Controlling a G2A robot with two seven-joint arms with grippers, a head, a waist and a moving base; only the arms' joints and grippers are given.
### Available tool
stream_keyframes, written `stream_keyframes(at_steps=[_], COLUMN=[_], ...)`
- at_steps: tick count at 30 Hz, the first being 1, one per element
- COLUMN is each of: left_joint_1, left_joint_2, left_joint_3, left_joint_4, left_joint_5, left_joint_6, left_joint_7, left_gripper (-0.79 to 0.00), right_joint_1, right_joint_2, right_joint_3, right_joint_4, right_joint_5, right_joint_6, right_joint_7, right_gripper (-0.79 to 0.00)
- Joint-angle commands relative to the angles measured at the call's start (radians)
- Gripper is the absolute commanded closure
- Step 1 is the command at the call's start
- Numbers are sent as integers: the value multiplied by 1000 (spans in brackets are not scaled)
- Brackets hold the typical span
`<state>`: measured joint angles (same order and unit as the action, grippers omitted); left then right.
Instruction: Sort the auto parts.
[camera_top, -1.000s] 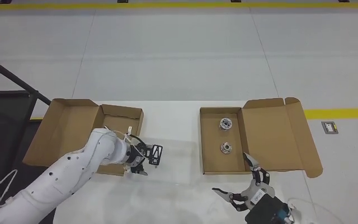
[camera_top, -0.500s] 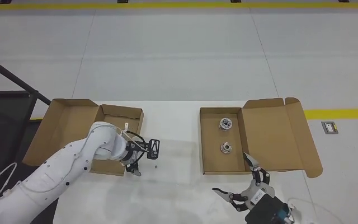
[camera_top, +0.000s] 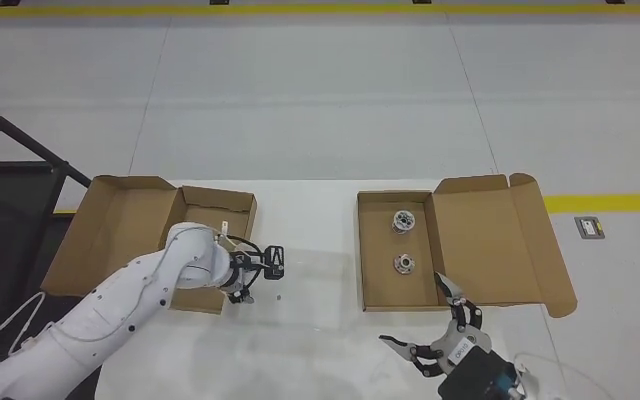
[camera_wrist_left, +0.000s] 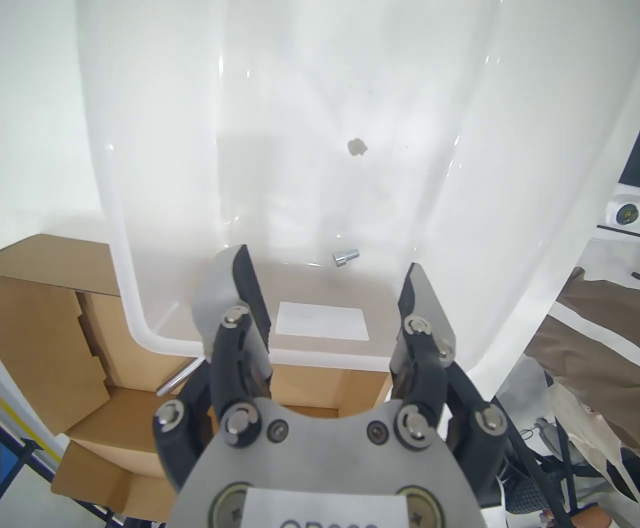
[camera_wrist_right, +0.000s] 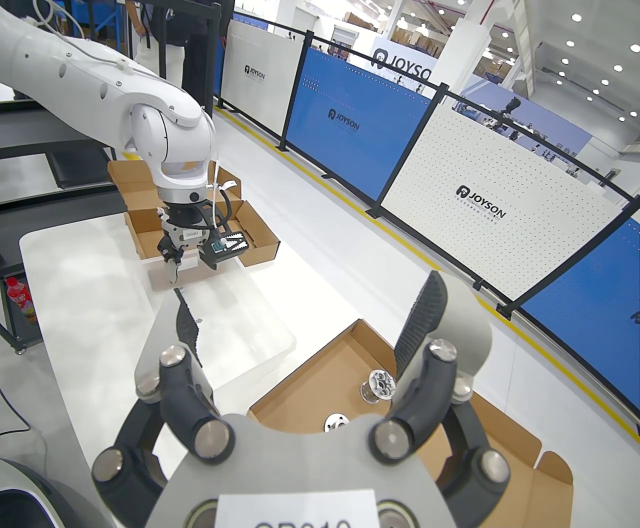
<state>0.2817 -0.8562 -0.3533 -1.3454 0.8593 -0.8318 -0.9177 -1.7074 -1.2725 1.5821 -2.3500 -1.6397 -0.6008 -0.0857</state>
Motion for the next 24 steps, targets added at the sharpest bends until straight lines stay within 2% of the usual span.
stream_keyframes(at_steps=[1,5,8,10,13,17,24], left_joint_1=[-6,-17,-31,-44,-66,-87,-65], left_joint_2=[-12,-40,-60,-72,-91,-112,-146], left_joint_3=[9,36,71,99,133,183,183], left_joint_4=[9,32,55,76,102,123,160], left_joint_5=[-7,-17,-17,-16,-18,10,97], left_joint_6=[3,3,0,-3,-9,-16,-47], left_joint_7=[-31,-73,-71,-68,-62,-54,-24], left_gripper=[-545,-514,-434,-468,-437,-474,-486], right_joint_1=[0,0,0,0,0,0,0], right_joint_2=[0,0,0,0,0,0,0], right_joint_3=[0,0,0,0,0,0,0], right_joint_4=[0,0,0,0,0,0,0], right_joint_5=[0,0,0,0,0,0,0], right_joint_6=[0,0,0,0,0,0,0], right_joint_7=[0,0,0,0,0,0,0], right_gripper=[-785,-785,-785,-785,-785,-785,-785])
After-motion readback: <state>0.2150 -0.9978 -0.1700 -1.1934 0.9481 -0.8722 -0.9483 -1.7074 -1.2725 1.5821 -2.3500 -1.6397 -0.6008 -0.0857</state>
